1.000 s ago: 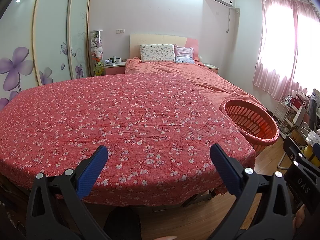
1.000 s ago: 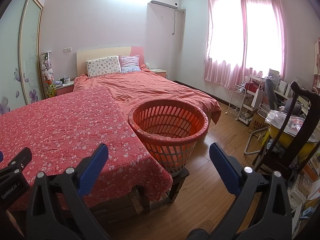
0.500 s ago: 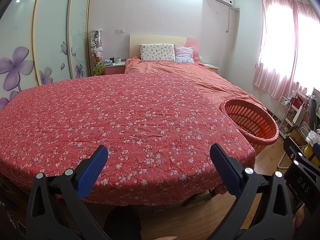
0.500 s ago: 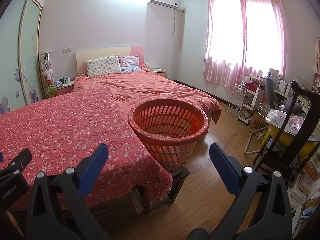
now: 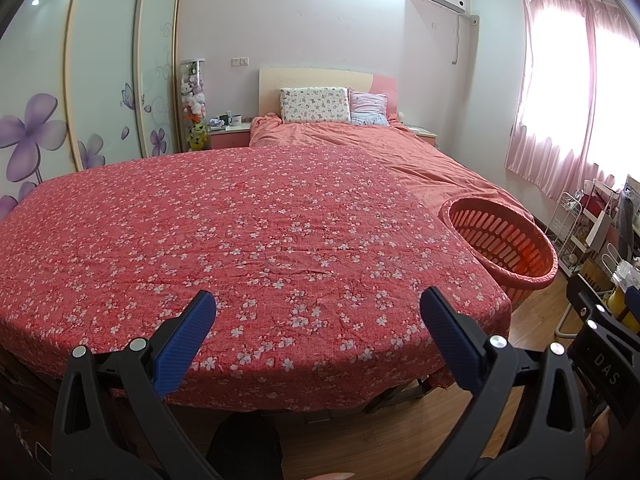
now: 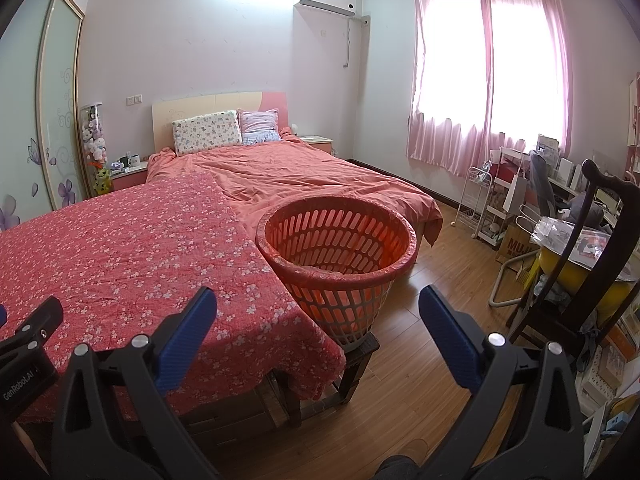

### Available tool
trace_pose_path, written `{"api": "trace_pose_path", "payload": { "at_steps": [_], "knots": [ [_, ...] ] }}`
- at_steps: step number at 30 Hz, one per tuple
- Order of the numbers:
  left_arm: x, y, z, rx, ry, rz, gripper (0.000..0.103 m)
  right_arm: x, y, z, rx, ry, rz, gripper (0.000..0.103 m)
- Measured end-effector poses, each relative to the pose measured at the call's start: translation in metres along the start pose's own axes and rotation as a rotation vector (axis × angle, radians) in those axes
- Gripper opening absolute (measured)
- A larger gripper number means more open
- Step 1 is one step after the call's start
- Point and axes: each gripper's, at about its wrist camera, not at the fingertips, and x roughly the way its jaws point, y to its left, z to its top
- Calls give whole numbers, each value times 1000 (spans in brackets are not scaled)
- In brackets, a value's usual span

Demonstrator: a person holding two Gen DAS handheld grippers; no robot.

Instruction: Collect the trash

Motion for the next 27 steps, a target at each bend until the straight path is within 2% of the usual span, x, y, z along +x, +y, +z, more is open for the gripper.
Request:
{"api": "trace_pose_path", "payload": {
  "at_steps": [27],
  "knots": [
    [0, 0, -4, 8, 4, 6, 101, 0, 0, -1, 3, 1, 1, 99]
  ]
}}
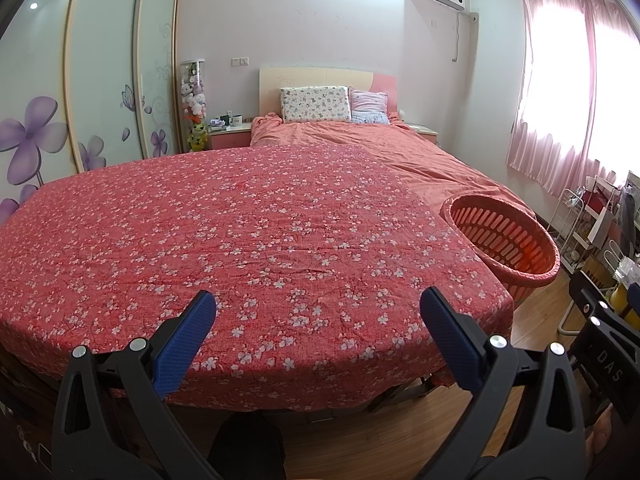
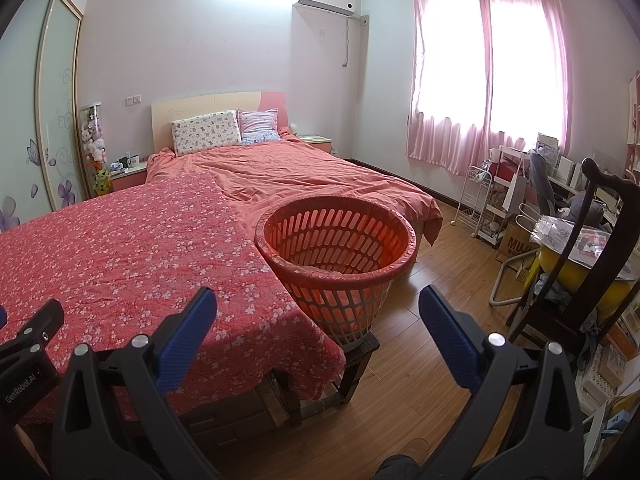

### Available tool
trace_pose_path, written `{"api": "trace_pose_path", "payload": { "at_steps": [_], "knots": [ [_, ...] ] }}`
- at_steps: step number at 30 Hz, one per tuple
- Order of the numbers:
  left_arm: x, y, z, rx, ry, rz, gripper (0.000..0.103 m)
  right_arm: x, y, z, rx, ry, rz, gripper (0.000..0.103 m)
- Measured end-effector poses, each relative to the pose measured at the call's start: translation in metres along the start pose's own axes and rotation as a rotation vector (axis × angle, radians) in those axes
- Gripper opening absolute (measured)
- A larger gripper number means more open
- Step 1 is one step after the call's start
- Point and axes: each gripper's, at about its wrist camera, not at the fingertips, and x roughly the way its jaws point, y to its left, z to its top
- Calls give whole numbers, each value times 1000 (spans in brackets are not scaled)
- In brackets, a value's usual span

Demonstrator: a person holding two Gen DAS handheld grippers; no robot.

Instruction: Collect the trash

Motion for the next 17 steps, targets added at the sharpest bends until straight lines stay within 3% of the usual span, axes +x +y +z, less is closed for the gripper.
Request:
{"api": "trace_pose_path", "payload": {
  "at_steps": [17],
  "knots": [
    [-1, -2, 2, 12, -3, 11, 101, 0, 0, -1, 2, 2, 0, 99]
  ]
}}
